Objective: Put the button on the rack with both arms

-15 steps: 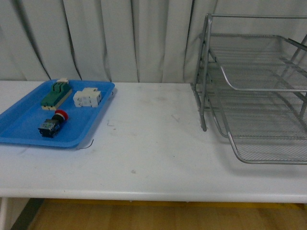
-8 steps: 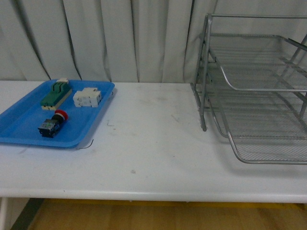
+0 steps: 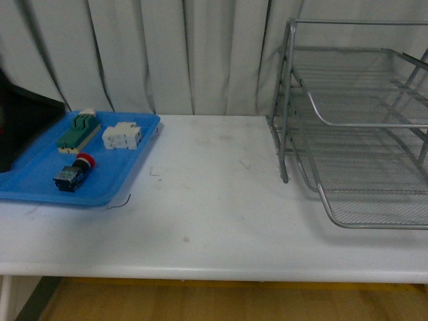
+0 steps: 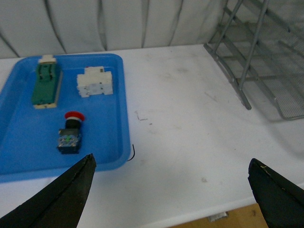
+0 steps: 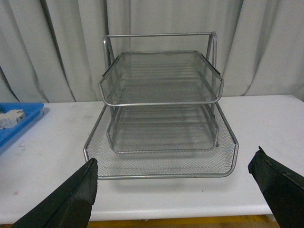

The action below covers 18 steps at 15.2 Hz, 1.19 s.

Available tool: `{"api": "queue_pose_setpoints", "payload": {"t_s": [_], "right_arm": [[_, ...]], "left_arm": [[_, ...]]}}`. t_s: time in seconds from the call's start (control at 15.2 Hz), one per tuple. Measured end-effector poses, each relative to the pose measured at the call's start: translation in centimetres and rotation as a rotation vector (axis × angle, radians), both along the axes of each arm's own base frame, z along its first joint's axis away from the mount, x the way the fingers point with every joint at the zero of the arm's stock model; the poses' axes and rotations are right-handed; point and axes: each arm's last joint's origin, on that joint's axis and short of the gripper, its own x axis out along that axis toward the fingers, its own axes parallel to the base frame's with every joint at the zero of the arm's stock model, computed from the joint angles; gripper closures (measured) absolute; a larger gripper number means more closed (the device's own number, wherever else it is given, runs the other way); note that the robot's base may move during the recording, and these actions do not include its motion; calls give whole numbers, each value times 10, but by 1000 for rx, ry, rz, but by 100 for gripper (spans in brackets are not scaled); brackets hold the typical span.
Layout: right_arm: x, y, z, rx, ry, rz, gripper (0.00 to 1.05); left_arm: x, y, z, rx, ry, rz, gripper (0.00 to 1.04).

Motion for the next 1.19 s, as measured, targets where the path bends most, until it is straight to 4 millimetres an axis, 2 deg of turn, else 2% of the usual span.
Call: {"api": "queue_pose_setpoints", "payload": {"t_s": [0.26, 0.4, 0.53, 0.66, 0.79, 0.99, 1.19], "right_arm": [[0, 0, 0, 0, 0, 0, 6], [0, 0, 0, 0, 0, 0, 6], [0, 0, 0, 0, 0, 0, 6], [0, 0, 0, 0, 0, 0, 6], [0, 0, 0, 0, 0, 0, 6], [0, 0, 0, 0, 0, 0, 6], [0, 0, 0, 0, 0, 0, 6]], "left_arm": [[112, -17, -49, 130, 212, -47, 7], [149, -11, -72, 155, 284, -38, 7], [177, 4, -79, 201, 293, -7, 7], [196, 23, -79, 207, 308, 16, 7], [209, 45, -89, 190, 362, 46, 7], [220, 72, -104, 166, 407, 88, 7], [223, 80, -118, 153, 437, 95, 7]]}}
